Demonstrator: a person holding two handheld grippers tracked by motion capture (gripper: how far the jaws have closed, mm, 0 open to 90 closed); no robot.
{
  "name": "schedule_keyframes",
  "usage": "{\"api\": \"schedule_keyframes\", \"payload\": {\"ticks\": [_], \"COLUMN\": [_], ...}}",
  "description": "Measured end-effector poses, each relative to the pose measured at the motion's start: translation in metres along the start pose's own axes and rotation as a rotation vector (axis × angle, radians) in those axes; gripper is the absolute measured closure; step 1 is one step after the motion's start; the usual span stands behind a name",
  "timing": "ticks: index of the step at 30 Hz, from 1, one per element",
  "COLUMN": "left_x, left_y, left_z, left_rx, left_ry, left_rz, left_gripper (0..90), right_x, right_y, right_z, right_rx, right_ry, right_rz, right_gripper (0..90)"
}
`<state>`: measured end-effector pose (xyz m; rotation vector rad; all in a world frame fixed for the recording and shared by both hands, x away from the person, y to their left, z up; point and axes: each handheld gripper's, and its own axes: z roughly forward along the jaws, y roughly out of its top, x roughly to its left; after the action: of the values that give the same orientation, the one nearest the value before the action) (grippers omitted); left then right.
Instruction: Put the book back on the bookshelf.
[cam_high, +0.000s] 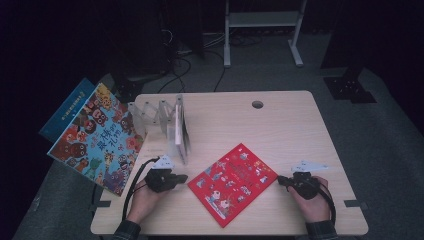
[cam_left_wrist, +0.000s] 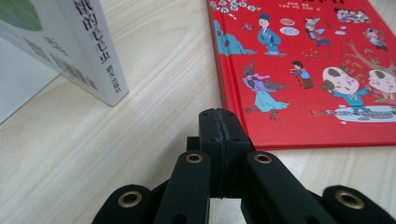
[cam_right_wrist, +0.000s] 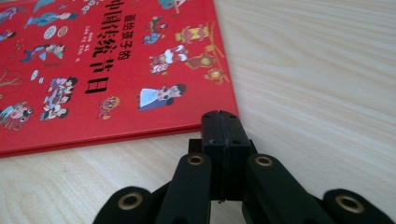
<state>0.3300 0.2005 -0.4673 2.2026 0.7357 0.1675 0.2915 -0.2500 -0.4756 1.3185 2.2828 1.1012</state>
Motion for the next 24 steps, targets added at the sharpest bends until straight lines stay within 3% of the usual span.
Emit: {"api": "schedule_keyframes", "payload": {"ticks": [6,10,24], "left_x": [-0.002,-0.003,-0.022], "left_y": [0.001,0.000,0.006], "left_z": [0.007,0.007,0.017], "left_rx": [0.038,0.042,0.057], "left_ry": [-0.003,-0.024,-0.101], "left_rz": [0.019,0.012,0.047], "left_gripper": [89.5,89.5,87.4], "right_x": [0.004,0.003,0.001], "right_y": [0.001,0.001,0.013], "right_z": [0.006,0.007,0.019], "right_rx": [0.022,0.021,0.030], "right_ry": [0.005,0.005,0.005], "right_rz": [-0.008,-0.007,-0.014], "right_gripper": [89.3,89.3,89.3]}}
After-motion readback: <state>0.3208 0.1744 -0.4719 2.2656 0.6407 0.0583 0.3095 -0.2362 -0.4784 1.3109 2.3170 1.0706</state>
